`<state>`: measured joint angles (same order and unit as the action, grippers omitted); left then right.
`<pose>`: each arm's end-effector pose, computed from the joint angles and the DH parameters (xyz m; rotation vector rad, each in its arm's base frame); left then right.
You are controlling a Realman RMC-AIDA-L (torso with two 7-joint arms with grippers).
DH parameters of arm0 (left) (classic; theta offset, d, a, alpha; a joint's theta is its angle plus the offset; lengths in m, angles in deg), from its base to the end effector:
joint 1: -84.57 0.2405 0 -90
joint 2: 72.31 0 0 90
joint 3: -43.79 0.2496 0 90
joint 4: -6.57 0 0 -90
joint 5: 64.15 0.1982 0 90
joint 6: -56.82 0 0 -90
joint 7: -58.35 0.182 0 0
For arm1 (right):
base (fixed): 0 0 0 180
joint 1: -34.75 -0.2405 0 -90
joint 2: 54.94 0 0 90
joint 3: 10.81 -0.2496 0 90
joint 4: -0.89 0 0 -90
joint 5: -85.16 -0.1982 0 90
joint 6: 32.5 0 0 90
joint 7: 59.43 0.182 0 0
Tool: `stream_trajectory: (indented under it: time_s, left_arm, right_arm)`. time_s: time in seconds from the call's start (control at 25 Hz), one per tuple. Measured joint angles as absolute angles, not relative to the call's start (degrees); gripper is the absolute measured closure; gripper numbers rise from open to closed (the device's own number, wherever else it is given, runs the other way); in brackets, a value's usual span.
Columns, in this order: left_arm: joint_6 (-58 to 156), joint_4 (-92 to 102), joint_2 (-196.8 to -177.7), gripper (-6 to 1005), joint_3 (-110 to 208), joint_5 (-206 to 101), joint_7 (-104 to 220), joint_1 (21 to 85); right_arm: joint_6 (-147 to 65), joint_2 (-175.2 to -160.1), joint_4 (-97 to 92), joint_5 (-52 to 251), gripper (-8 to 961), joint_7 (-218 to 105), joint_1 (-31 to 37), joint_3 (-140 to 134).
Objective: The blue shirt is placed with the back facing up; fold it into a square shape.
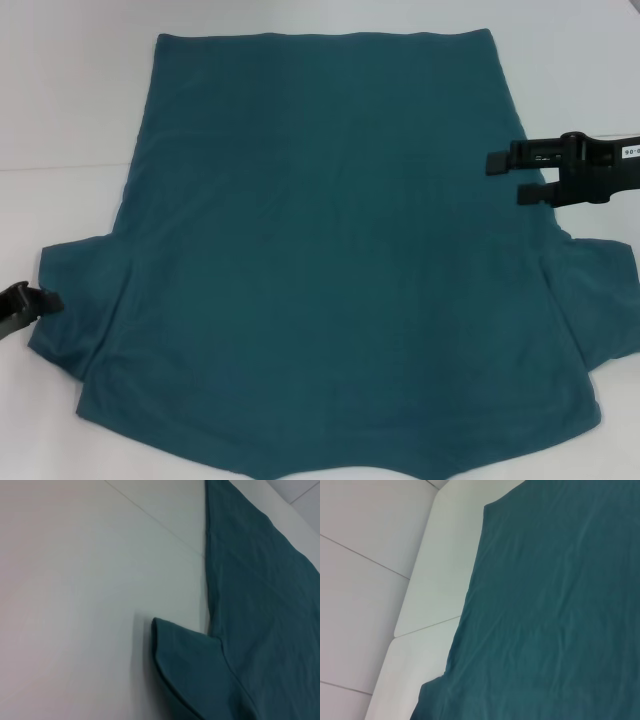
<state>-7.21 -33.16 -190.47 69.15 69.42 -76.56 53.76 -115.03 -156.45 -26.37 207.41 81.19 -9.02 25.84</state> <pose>-0.3433 0.3748 0.0155 -1.7376 -1.7969 -0.5611 0.2448 0.4173 0.0659 -2.1731 1.8274 0.6104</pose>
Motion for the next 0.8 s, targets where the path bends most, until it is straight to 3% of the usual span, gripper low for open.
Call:
stream_trajectory:
  time_s: [0.2,0.56,0.8]
  left_arm:
    - [-8.4,-36.5,-190.3,980,69.7,69.8,-79.3,53.9]
    - [-10.4,-41.4,-188.31,981,69.9,73.4,-83.7,53.2]
    - [-15.2,-44.4,-188.44,980,70.2,73.2,-84.8,52.4]
  right_arm:
    - [-115.3,-156.45,-26.4,207.4,11,81.2,-9.0,25.8]
    - [-115.5,-156.48,-26.4,207.4,11,81.2,-9.0,25.5]
    - [-115.7,-156.54,-26.4,207.4,12,81.2,-9.0,25.5]
